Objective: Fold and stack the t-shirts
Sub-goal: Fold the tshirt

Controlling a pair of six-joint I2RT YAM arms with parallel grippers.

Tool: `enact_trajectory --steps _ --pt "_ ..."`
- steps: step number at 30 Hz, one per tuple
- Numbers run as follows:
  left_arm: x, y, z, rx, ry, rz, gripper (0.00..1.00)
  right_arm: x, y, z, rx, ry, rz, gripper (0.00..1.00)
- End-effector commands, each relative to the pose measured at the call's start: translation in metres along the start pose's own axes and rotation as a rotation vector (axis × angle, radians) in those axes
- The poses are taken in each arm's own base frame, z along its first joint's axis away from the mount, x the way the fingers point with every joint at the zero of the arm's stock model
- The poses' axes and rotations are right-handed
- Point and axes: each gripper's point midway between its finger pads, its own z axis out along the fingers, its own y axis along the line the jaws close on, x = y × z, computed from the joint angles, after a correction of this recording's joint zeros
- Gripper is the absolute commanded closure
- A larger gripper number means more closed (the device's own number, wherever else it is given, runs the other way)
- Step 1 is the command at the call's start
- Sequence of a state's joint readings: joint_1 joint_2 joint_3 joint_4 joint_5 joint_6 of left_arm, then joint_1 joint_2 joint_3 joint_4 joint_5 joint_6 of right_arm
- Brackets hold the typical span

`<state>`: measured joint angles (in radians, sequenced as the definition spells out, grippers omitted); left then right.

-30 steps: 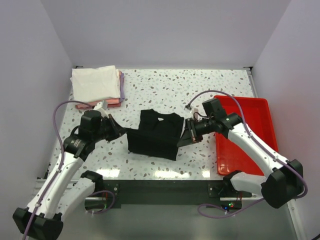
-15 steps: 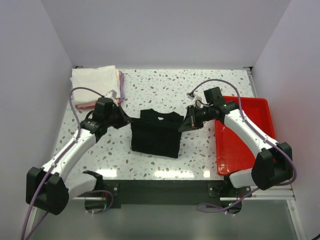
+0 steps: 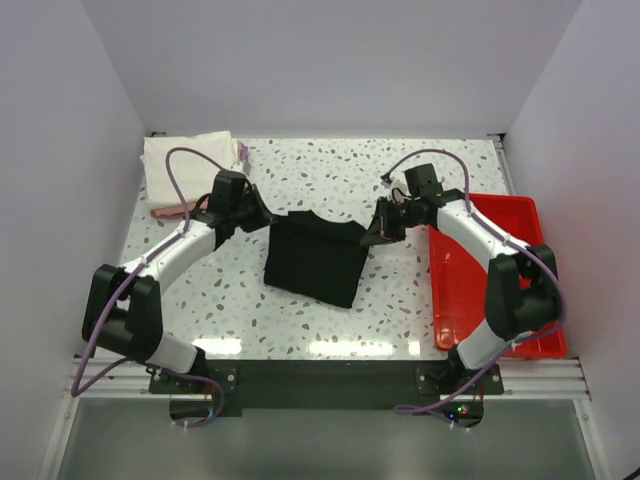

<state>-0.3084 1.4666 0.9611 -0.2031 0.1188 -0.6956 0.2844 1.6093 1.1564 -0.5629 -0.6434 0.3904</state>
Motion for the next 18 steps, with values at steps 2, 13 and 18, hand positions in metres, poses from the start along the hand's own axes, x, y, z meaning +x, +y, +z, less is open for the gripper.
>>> enact_trajectory --steps 2,13,18 --pt "-0.047 -0.019 0.020 0.059 -0.111 0.055 1.00 -0.036 -0.012 -0.001 0.046 -0.092 -0.013 1.00" --pt "-0.056 -0.064 0.071 0.310 -0.079 0.107 1.00 -0.060 -0.067 0.020 0.142 -0.103 0.067 1.00" --pt "-0.057 -0.067 0.096 0.323 -0.052 0.106 0.99 -0.073 -0.098 0.038 0.189 -0.119 0.099 1.00"
